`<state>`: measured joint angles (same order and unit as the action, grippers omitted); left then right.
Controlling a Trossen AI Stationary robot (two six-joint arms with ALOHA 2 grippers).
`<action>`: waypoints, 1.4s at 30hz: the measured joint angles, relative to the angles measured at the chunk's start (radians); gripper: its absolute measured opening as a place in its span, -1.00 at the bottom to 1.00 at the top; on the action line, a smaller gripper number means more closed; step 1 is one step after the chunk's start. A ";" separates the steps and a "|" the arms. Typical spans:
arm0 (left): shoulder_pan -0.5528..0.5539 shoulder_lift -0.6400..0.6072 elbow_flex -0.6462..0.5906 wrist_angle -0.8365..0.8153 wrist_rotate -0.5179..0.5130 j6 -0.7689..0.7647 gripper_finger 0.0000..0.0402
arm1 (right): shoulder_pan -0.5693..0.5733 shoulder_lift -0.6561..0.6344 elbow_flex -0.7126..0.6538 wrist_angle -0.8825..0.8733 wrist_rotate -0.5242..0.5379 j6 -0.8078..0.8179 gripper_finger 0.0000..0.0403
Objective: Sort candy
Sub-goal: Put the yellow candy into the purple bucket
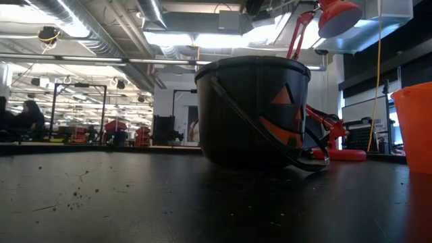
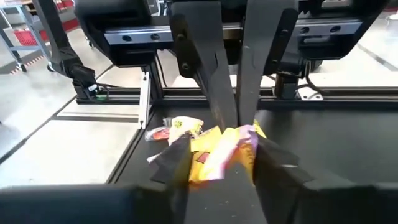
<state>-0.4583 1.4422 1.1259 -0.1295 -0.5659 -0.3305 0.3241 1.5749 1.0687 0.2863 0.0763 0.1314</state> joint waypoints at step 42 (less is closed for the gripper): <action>0.001 -0.006 0.001 -0.028 -0.066 -0.061 -0.42 | -0.495 -0.119 -0.001 -0.394 0.282 -0.021 -0.75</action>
<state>-0.4575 1.4364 1.1267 -0.1571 -0.6316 -0.3916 -0.1711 1.4559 1.0676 -0.1074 0.3582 0.1107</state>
